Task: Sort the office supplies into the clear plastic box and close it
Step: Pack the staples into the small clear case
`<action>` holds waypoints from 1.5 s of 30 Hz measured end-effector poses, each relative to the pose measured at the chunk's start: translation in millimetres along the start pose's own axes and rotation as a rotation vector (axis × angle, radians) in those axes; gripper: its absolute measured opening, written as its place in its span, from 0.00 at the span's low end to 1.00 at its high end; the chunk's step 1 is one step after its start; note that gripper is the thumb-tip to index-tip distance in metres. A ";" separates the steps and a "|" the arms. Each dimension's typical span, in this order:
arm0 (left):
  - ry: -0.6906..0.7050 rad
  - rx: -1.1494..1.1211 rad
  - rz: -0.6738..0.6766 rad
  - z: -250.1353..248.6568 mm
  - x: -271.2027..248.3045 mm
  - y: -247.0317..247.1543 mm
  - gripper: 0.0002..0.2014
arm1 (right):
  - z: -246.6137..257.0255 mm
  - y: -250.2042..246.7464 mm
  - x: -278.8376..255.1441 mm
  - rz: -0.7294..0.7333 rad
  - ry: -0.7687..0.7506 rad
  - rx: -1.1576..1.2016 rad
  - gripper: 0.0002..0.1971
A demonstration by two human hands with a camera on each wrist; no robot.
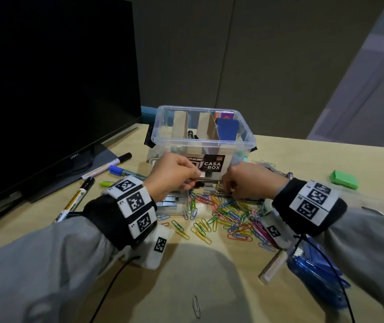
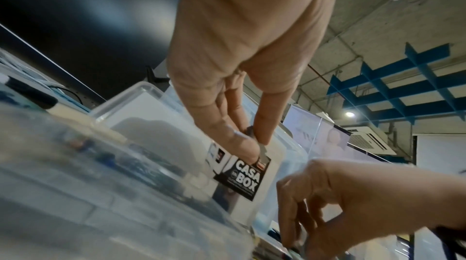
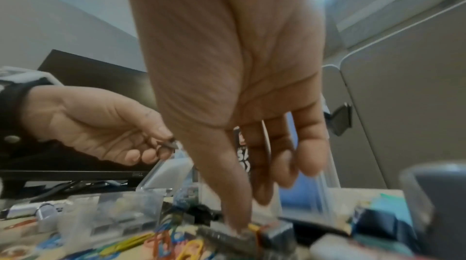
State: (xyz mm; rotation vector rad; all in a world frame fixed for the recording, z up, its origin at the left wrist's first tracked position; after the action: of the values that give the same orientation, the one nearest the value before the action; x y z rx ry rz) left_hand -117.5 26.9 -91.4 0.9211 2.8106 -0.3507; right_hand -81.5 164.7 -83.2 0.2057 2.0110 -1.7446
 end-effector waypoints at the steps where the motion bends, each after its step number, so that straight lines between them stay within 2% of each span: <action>1: 0.005 0.010 -0.015 -0.6 -1.4 -4.8 0.00 | -0.3 -1.9 1.4 -0.039 0.004 0.002 0.07; 4: 0.020 0.022 -0.033 -0.9 -4.1 -14.0 0.03 | 1.6 -6.7 9.4 -0.104 -0.001 0.074 0.08; 9: 0.019 0.012 -0.047 5.7 -5.3 -18.3 0.04 | 23.4 1.9 27.3 0.017 -0.005 -0.006 0.14; 14: 0.021 -0.007 -0.038 9.1 -5.7 -20.9 0.04 | 34.2 0.0 36.3 0.013 0.009 -0.028 0.15; 22: 0.013 -0.071 -0.003 15.3 -6.4 -20.9 0.05 | 33.1 9.0 34.8 0.079 -0.069 0.100 0.11; 27: 0.026 -0.065 0.018 13.6 -6.4 -17.9 0.05 | 33.7 14.4 30.4 0.132 -0.121 0.183 0.15; 32: 0.019 -0.060 0.019 14.8 -5.8 -17.7 0.05 | 36.9 6.4 26.6 0.044 -0.159 0.199 0.05; 34: 0.024 -0.062 0.016 14.4 -6.2 -16.4 0.05 | 35.6 3.2 27.1 0.007 -0.115 0.143 0.06; 37: 0.024 -0.051 0.014 14.4 -6.2 -15.0 0.05 | 33.1 2.6 27.4 0.005 -0.055 0.091 0.04; 43: 0.028 -0.037 0.016 15.3 -5.5 -14.6 0.06 | 36.3 6.0 27.4 0.042 -0.063 0.074 0.07; 45: 0.031 -0.032 0.018 15.1 -5.3 -14.2 0.06 | 37.7 6.7 28.8 0.043 -0.076 0.068 0.05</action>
State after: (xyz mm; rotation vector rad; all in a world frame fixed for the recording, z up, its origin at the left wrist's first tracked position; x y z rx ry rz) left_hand -120.5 8.7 -102.3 0.9521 2.8251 -0.2916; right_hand -94.8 124.1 -105.0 0.2005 1.8825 -1.7682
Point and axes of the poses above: each hand's wrist, its own x-axis towards the middle knuckle, its own y-axis out of the palm, z = x × y, the point moved 10 cm from there along x, towards the middle knuckle, and after that the axes turned 13 degrees about z, right-handed, at the moved point
